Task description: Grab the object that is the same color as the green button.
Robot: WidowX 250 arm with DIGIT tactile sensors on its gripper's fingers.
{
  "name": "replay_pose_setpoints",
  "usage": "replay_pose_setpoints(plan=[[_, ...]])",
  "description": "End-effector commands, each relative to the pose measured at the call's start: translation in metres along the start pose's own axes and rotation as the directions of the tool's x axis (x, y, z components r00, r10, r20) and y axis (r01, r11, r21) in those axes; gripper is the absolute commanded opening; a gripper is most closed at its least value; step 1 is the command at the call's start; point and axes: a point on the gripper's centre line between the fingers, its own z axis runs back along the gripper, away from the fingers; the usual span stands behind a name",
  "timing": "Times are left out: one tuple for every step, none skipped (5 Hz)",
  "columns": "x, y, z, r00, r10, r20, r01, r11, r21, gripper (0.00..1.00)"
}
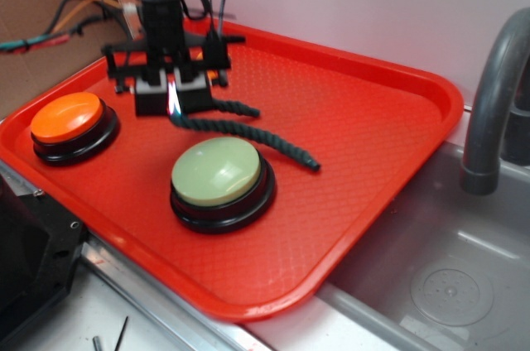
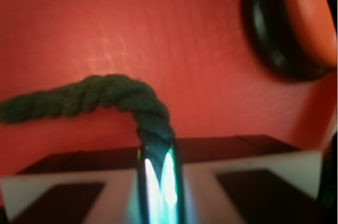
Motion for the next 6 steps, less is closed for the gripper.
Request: replay_pose_setpoints(plan=[[0.01,0.024,0.085,0.935,-0.354,0.018,0.354,0.928,-0.118,0.0],[0.001,0.043,0.123,0.872,-0.47,0.134,0.487,0.858,-0.162,0.0],[-0.004,0.056,0.139,0.834,-0.513,0.204,0.55,0.807,-0.218,0.0],[-0.011,0.066,0.152,0.84,-0.504,0.204,0.543,0.797,-0.265,0.0],[-0.015,0.06,0.148,0.876,-0.461,0.141,0.482,0.833,-0.271,0.0],[-0.012,0.06,0.143,0.92,-0.377,0.11,0.392,0.883,-0.258,0.0]])
